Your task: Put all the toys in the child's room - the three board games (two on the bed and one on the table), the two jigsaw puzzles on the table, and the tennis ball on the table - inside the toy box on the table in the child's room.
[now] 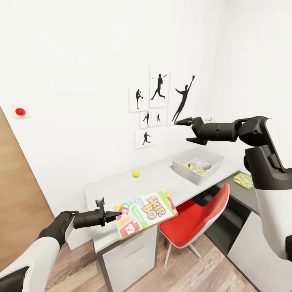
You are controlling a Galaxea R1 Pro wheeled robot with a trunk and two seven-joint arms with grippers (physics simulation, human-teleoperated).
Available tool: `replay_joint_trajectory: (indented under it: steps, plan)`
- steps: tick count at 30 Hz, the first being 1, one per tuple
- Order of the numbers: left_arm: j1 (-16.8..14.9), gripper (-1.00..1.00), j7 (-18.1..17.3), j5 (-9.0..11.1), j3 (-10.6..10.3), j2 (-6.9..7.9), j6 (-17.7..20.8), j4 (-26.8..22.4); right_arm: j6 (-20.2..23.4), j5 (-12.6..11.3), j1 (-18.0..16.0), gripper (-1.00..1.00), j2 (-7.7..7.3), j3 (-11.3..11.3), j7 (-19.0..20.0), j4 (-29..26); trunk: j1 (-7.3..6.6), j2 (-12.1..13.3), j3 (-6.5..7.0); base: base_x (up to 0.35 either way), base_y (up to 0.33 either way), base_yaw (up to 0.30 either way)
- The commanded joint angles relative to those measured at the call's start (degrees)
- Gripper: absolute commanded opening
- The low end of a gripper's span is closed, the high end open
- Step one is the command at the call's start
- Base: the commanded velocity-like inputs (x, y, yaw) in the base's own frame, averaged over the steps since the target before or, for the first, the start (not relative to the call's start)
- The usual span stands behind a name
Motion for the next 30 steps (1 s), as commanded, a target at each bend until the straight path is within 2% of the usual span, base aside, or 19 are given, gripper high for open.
replay_joint_trajectory:
  steps: [1,14,21,30]
  plan:
    - [-0.06,-1.00,-0.41,-0.54,0.37,-0.04,0.38,-0.06,0.04,-0.51,-0.09,1.00,-0.04,0.04,-0.61,-0.01,0.04,-0.14,-0.06,0.000,0.000,-0.207]
    - [-0.06,-1.00,-0.41,-0.40,0.37,-0.08,0.54,-0.06,0.05,-0.48,-0.09,1.00,-0.24,-0.03,-0.66,-0.04,0.04,-0.14,0.89,0.000,0.000,-0.208]
    - [-0.04,-1.00,-0.41,-0.44,0.28,-0.14,0.54,-0.06,0.25,-0.63,-0.09,1.00,-0.48,-1.08,-0.73,-0.10,0.04,-0.14,1.41,0.000,0.000,-0.209]
    - [-0.04,-1.00,-0.41,-0.46,0.27,-0.14,0.51,-0.06,0.31,-0.55,-0.09,1.00,-0.40,-1.19,-0.67,-0.10,0.04,-0.14,2.07,0.000,0.000,-0.209]
